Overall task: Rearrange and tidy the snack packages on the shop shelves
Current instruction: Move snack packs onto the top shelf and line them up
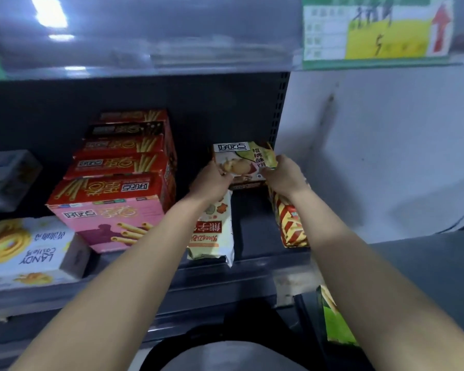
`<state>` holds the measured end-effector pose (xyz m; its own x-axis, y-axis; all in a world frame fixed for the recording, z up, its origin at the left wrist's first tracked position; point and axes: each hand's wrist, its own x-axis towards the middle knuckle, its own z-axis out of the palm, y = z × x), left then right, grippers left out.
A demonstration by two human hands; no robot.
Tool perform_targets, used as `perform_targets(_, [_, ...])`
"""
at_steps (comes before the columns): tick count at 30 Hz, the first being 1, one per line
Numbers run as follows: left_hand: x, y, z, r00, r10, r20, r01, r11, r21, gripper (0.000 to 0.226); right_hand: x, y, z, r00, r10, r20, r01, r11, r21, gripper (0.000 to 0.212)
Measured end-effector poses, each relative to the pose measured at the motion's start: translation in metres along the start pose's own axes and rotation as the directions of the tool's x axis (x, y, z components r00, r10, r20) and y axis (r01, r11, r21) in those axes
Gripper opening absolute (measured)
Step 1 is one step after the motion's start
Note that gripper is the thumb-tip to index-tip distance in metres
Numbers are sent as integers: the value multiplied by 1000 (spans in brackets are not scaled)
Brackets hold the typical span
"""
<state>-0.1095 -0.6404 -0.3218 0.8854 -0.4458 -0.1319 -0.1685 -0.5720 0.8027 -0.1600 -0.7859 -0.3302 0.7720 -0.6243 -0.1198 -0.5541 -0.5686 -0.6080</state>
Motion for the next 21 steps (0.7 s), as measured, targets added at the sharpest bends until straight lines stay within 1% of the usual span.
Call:
perform_targets(1, [5,-2,1,1000,-22,6,22,1000,14,14,7,1,4,1000,16,14,-16,1000,-18,46])
perform_targets(4, [13,-5,2,995,-88,37,87,996,32,26,22,2,11,995,83,62,-78,993,-85,52])
perform_targets(7, [22,-3,1,986,-168,25,169,984,-53,29,33,4,11,983,145,112,-144,989,-19,51])
perform_targets(8, [24,-2,0,981,-195,11,195,978,-76,30,36,3,12,977,172,126,-171,985,-17,54])
perform_targets(10, [29,-2,1,974,-227,2,226,966,-125,32,40,-1,15,959,236,159,-227,971,-74,67])
perform_targets(11, [32,-3,2,972,-236,-1,233,960,-154,31,42,-4,16,953,255,162,-243,966,-92,71])
perform_targets(12, [35,-3,3,970,-243,-13,237,955,-181,30,44,-6,17,953,260,156,-249,965,-86,71])
perform_targets(15, [39,-1,4,966,-248,-77,228,950,-212,26,42,-6,16,969,226,101,-227,974,-6,55])
perform_targets(17, [42,1,3,966,-226,-126,196,957,-214,23,38,-6,15,975,204,93,-210,975,66,46])
perform_targets(19, [42,3,-1,962,-207,-179,173,966,-191,19,35,-10,16,979,175,101,-190,970,155,44])
perform_targets(21, [43,2,-5,950,-204,-236,167,972,-168,21,37,-12,19,982,142,121,-171,946,276,45])
